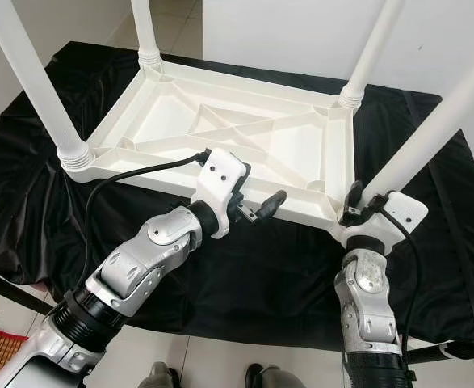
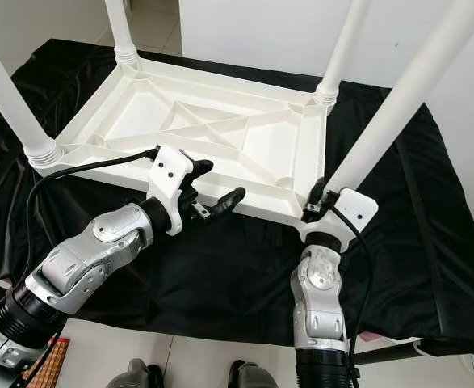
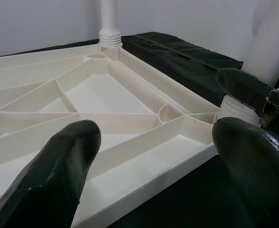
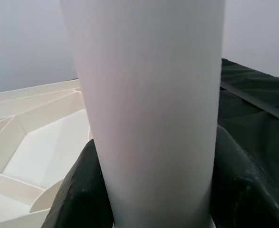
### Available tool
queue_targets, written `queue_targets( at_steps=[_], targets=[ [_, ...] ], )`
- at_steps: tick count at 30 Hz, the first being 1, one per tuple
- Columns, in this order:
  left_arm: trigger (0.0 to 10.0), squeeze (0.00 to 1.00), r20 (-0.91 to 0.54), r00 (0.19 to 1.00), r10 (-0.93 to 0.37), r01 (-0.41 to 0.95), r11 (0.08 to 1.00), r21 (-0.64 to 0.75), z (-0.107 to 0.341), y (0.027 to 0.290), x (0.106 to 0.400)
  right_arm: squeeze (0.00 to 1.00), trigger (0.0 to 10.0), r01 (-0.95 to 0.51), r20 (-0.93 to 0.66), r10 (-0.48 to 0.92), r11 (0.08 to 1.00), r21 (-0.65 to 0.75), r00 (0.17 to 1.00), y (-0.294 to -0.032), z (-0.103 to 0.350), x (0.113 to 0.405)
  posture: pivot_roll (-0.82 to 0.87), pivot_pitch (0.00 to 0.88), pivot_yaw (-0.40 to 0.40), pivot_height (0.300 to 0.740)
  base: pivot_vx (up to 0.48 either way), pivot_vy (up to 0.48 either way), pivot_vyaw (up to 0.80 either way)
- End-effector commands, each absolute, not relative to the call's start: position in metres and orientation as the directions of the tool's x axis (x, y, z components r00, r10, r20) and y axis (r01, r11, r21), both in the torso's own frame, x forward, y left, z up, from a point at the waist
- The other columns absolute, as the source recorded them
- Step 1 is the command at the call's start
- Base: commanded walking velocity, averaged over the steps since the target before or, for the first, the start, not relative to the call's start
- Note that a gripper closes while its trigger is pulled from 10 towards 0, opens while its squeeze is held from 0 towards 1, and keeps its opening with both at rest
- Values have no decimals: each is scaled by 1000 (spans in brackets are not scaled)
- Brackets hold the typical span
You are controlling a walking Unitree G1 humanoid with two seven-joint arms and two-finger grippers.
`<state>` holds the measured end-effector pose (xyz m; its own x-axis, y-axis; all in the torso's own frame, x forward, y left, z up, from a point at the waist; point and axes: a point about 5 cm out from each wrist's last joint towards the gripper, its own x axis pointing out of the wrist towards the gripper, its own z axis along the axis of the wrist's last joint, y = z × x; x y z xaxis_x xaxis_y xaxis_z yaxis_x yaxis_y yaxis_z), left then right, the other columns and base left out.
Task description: Building children table
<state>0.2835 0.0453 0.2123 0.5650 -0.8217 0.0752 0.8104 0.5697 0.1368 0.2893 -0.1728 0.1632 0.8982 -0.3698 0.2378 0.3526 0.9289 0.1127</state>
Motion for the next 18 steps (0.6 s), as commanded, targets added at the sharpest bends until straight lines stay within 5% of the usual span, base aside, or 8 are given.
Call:
queue_targets(
  at_steps=[1,18],
  targets=[
    [10000,0,30,329,-944,931,329,160,211,38,270,0,10000,358,110,-364,931,75,925,-168,135,290,73,176,-11,740,0,0,0],
    [10000,0,29,340,-940,927,341,156,212,41,270,0,10000,416,193,-432,901,120,881,-161,136,286,86,189,-10,740,0,0,0]
  ],
)
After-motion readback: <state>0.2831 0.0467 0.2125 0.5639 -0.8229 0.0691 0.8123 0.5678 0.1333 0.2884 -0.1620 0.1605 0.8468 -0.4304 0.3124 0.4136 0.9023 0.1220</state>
